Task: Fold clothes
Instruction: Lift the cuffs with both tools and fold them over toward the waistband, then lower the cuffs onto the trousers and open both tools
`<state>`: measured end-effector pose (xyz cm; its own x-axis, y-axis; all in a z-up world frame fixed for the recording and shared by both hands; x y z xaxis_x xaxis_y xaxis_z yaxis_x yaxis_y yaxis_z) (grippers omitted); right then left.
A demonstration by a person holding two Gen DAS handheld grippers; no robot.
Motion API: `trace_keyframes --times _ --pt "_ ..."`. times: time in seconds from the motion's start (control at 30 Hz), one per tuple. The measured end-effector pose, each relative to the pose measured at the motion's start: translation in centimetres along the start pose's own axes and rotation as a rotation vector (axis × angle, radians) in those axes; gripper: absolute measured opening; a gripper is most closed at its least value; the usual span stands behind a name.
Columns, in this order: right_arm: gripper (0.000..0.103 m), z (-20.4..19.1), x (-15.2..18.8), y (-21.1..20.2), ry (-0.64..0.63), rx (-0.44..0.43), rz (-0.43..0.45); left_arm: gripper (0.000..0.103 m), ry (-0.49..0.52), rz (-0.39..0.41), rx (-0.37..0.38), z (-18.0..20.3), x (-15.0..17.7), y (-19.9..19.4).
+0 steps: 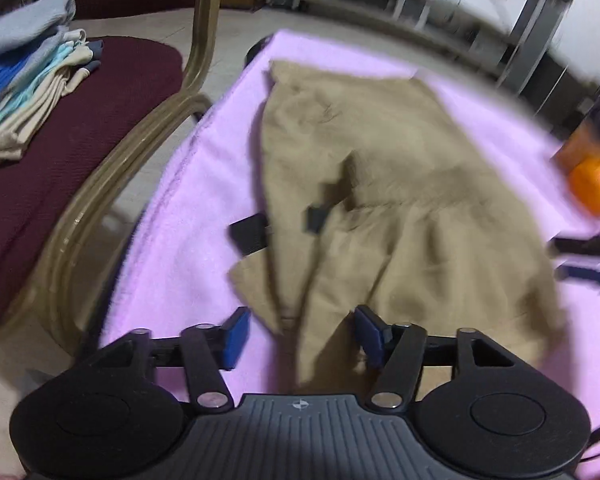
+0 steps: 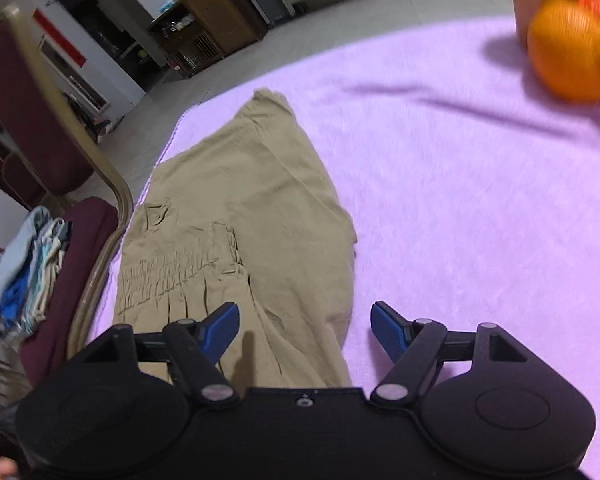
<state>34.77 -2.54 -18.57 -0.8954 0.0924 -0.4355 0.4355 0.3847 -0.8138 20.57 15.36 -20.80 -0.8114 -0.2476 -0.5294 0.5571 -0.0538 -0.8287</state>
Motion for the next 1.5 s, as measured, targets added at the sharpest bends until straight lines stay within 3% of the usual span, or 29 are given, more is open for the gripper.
trace_keyframes --times 0.1,0.2,0.27,0.33,0.43,0.53,0.6,0.73,0.8,0.83,0.9,1.0,1.13,1.27,1.4,1.43,1.5 --pt "0.069 0.2 0.4 1.2 0.016 -0.028 -0.029 0.059 0.073 0.020 -0.040 0.6 0.2 -0.4" --pt "0.068 0.0 0.6 1.6 0.021 -0.081 -0.046 0.051 0.040 0.071 0.004 0.4 -0.2 -1.8" --pt "0.068 0.0 0.4 1.8 0.038 -0.124 -0.046 0.055 -0.006 0.144 0.041 -0.1 -1.6 -3.0" --pt "0.069 0.1 0.2 2.0 0.056 -0.168 -0.046 0.069 -0.039 0.181 0.032 -1.0 -3.0 -3.5" --pt "0.069 0.2 -0.4 2.4 0.107 -0.247 -0.044 0.075 -0.055 0.118 -0.006 -2.0 -4.6 -1.6" --pt "0.070 -0.1 -0.8 2.9 0.134 -0.309 -0.033 0.075 -0.113 0.043 0.045 -2.3 -4.7 0.8" --pt "0.070 -0.5 -0.9 3.3 0.127 -0.337 -0.029 0.073 -0.130 0.045 0.088 -2.0 -4.8 1.5" --pt "0.068 -1.7 -1.1 3.9 0.089 -0.368 -0.016 0.070 -0.089 0.061 0.091 -1.1 -4.8 2.3" --pt "0.057 -2.2 -1.0 4.2 0.055 -0.327 -0.004 0.063 -0.050 0.080 0.077 -0.5 -4.6 2.3" --pt "0.039 -2.5 -1.0 4.3 0.027 -0.284 0.004 0.058 -0.016 0.088 0.064 0.0 -4.6 2.2" --pt "0.020 -3.0 -0.8 4.3 -0.050 -0.158 0.028 0.047 0.052 0.109 0.039 1.0 -4.6 1.9" --pt "0.007 -4.2 -0.3 3.5 -0.111 -0.039 0.073 0.037 0.137 0.139 -0.009 2.4 -4.4 1.4" --pt "0.004 -5.3 0.1 0.1 -0.168 0.046 0.147 0.032 0.179 0.153 0.007 3.9 -4.6 1.0" --pt "0.004 -3.5 1.1 -3.8 -0.138 0.116 0.174 0.032 0.192 0.143 0.127 6.3 -4.7 1.0" --pt "0.006 -0.4 2.3 -5.4 -0.074 0.160 0.173 0.039 0.188 0.104 0.143 7.4 -4.2 1.9" --pt "0.009 0.5 2.6 -5.2 -0.051 0.164 0.160 0.046 0.180 0.101 0.128 7.2 -4.2 2.1" --pt "0.016 2.3 3.0 -4.5 -0.004 0.166 0.120 0.051 0.154 0.102 0.103 6.4 -4.3 1.9"
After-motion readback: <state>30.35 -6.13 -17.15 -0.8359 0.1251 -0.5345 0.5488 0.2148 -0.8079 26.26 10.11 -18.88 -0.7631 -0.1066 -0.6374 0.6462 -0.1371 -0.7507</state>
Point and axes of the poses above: each gripper's, at about its wrist camera, not at the fingertips, and y roughly the way its jaws point, z to its right, x to its underside, the point moved 10 cm from there along y, roughly the way its jaws point, and after that the axes turned 8 degrees about x, right-handed, at the moved point
